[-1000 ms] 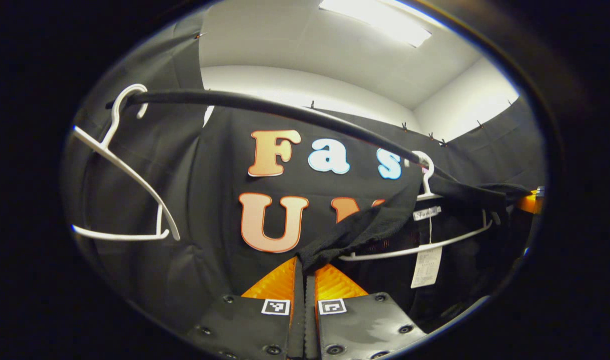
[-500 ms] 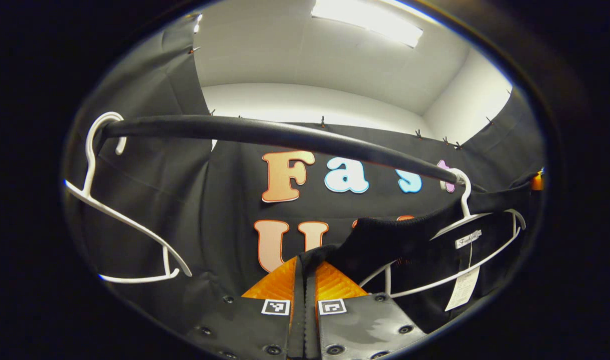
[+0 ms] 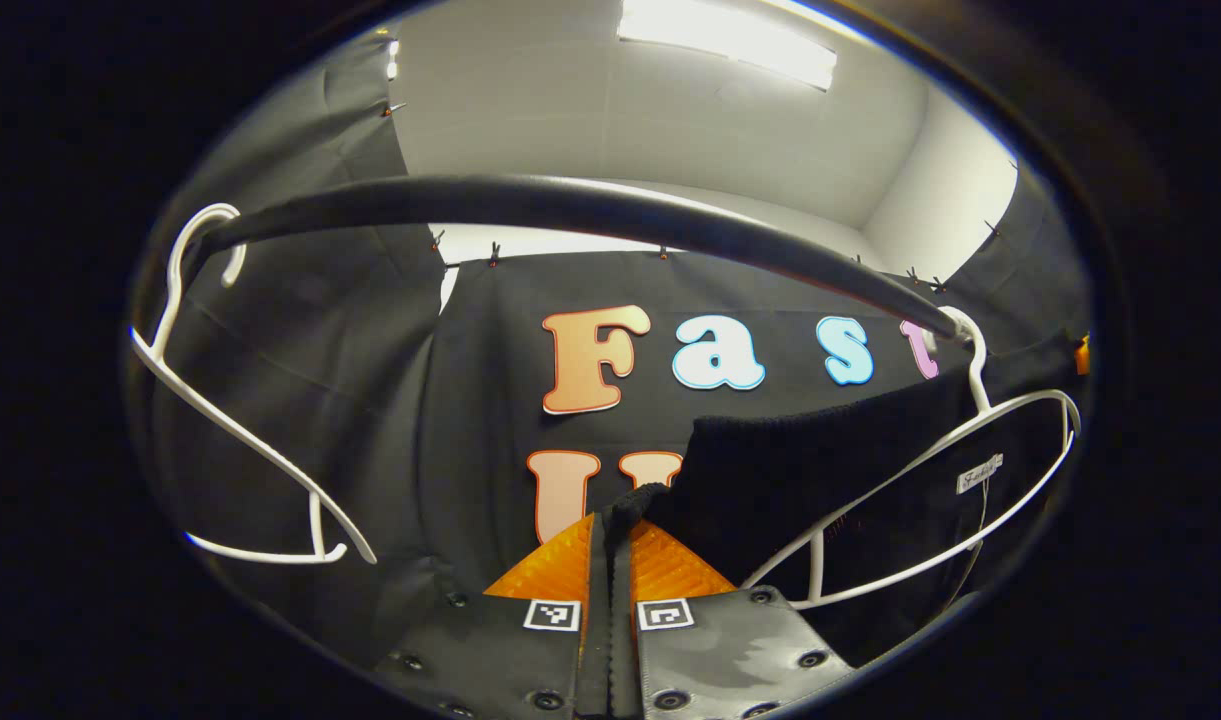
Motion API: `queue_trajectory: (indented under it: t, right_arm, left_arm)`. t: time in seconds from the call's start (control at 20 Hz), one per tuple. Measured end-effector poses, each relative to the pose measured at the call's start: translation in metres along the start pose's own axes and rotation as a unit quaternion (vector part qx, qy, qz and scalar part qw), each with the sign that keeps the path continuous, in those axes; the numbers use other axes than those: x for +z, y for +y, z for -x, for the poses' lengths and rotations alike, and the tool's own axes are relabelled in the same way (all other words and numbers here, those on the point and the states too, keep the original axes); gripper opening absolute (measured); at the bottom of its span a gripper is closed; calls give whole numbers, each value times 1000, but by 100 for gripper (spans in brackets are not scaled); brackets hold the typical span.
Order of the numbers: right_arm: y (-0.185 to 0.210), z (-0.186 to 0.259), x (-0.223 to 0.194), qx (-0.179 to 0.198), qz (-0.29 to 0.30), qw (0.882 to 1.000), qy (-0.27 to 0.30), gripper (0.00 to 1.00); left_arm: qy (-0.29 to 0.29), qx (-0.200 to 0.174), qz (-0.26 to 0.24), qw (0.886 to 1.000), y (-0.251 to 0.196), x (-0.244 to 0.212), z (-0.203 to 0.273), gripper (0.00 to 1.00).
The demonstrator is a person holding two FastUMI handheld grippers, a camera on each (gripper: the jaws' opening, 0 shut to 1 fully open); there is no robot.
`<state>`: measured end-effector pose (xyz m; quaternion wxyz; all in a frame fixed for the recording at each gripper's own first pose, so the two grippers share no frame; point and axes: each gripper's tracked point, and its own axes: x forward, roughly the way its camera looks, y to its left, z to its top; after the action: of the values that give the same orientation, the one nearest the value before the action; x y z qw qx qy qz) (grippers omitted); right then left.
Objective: Grasp the clothes on the hanger with both hands and then place them into the laundry hamper below.
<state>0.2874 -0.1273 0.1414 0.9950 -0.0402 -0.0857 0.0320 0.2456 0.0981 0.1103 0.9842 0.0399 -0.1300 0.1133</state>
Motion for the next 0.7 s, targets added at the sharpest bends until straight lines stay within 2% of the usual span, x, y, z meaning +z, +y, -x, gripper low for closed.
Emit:
queue_trajectory:
  t: [0.25, 0.7]
  right_arm:
    - [-1, -15, -31, 6, 7, 1000, 27, 3]
    - [12, -2, -94, 8, -12, 998, 65, 3]
  left_arm:
    - [24, 7, -17, 1000, -3, -18, -19, 7]
    - [64, 8, -30, 997, -16, -68, -25, 7]
